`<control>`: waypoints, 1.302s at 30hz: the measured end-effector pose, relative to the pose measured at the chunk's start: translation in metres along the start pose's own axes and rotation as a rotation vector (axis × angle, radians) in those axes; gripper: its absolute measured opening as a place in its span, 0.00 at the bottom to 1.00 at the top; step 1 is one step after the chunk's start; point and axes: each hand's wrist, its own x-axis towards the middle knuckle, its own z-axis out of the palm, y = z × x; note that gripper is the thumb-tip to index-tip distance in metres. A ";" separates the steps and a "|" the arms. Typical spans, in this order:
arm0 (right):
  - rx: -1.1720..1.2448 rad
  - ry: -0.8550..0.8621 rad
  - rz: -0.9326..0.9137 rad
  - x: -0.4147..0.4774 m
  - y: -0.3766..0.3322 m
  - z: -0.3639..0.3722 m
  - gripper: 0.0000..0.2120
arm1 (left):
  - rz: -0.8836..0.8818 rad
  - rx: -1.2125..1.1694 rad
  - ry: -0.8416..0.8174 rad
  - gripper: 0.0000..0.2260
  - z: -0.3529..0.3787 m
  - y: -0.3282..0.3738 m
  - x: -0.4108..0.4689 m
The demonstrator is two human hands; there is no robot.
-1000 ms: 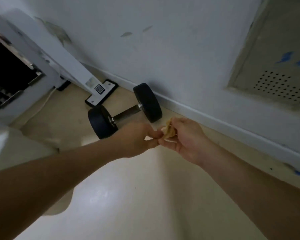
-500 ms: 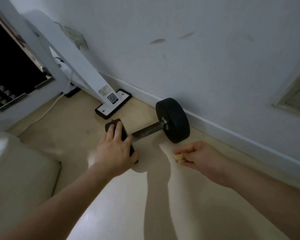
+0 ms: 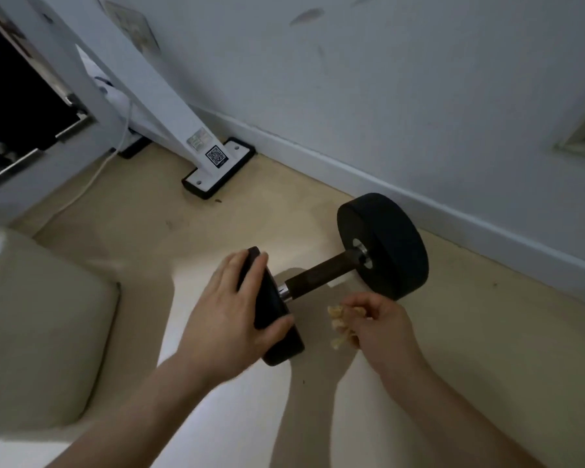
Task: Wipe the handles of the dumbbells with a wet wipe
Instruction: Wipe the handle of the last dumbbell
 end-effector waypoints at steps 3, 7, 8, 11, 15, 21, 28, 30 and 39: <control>-0.357 -0.074 -0.240 0.001 -0.020 -0.001 0.08 | 0.127 0.074 0.043 0.33 0.001 0.013 -0.034; -0.989 -0.363 -0.662 0.008 -0.067 -0.001 0.10 | 0.304 0.075 -0.001 0.24 -0.007 0.020 -0.061; -1.093 -0.464 -0.669 0.007 -0.077 -0.002 0.12 | 0.363 0.091 -0.028 0.23 -0.009 0.021 -0.065; -1.241 -0.644 -0.513 -0.005 -0.089 -0.007 0.16 | 0.607 0.196 -0.187 0.23 -0.022 0.024 -0.085; -0.891 -0.571 -0.194 -0.046 -0.077 -0.023 0.14 | 0.567 0.209 -0.373 0.28 -0.037 0.051 -0.112; -0.536 -0.262 -0.150 -0.076 -0.003 -0.060 0.10 | 0.573 0.216 -0.342 0.41 0.003 0.055 -0.095; -0.599 0.004 -0.033 -0.168 0.029 -0.128 0.09 | 0.871 0.410 -0.362 0.33 0.019 0.093 -0.122; -0.564 0.117 -0.033 -0.194 0.035 -0.139 0.07 | 0.936 0.504 -0.394 0.31 0.016 0.108 -0.132; -0.260 0.364 -0.103 -0.228 0.129 -0.145 0.05 | 0.913 0.535 -0.354 0.31 0.014 0.134 -0.154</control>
